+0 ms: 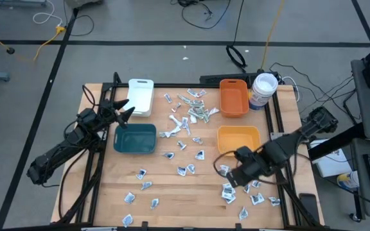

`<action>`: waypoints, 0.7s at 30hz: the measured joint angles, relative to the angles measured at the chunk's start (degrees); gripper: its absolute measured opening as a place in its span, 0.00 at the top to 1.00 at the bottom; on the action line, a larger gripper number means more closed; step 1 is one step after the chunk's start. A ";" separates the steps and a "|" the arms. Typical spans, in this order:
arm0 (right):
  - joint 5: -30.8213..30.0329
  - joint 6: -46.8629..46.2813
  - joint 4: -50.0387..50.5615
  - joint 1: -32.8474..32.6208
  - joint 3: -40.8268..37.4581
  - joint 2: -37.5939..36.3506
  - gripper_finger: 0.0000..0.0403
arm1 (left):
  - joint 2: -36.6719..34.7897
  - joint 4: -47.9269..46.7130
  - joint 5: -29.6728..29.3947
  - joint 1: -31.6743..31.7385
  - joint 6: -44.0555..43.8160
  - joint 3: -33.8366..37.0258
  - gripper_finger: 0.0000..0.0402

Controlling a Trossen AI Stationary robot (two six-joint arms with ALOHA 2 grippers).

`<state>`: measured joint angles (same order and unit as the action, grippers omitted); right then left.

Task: Pick & Place First Aid Supplies
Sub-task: Put the antiseptic towelette into the yellow bin

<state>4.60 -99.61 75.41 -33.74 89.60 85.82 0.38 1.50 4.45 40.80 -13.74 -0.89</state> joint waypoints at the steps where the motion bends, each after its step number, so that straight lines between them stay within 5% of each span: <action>1: -0.07 -0.52 -0.07 -0.85 -0.16 0.00 0.34 | -0.01 0.00 0.00 -0.02 0.00 0.00 0.24; 21: 0.15 -7.98 -18.85 -6.18 -27.61 0.04 0.34 | -0.01 0.02 0.00 0.00 0.00 0.00 0.24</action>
<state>4.75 -107.59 56.56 -39.92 62.00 85.86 0.37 1.52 4.45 40.80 -13.74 -0.89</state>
